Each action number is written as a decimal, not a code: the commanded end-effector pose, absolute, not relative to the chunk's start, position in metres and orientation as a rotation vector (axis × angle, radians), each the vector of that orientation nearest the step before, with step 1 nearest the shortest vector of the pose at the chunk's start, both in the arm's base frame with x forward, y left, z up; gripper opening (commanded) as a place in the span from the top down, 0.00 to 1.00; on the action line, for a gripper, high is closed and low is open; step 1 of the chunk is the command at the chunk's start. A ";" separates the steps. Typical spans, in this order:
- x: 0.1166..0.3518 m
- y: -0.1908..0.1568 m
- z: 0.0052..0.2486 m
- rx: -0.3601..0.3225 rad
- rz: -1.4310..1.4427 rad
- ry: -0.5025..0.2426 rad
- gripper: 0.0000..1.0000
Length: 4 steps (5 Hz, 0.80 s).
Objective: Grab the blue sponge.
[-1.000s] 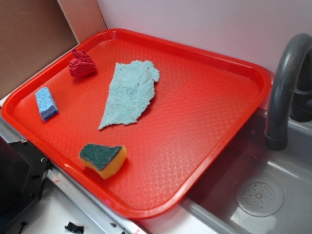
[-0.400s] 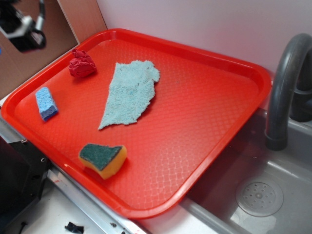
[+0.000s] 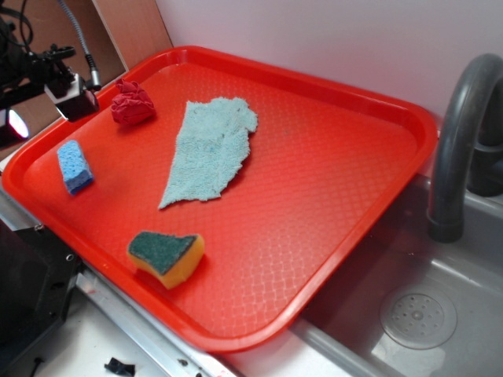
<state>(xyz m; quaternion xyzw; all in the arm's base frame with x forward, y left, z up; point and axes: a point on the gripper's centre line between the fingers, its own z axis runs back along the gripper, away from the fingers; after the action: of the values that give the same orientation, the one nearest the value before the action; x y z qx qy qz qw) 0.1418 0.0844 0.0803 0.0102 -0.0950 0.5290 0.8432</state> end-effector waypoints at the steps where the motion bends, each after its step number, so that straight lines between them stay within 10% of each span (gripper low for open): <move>1: 0.148 0.109 0.031 0.004 1.096 -0.219 0.00; 2: 0.149 0.110 0.019 0.005 1.070 -0.205 0.00; 3: 0.147 0.106 0.015 0.010 1.070 -0.212 1.00; 4: 0.146 0.107 0.017 0.005 1.095 -0.218 1.00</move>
<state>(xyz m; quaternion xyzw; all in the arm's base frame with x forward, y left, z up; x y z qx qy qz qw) 0.1535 0.1043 0.0164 0.0041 -0.0995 0.5123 0.8530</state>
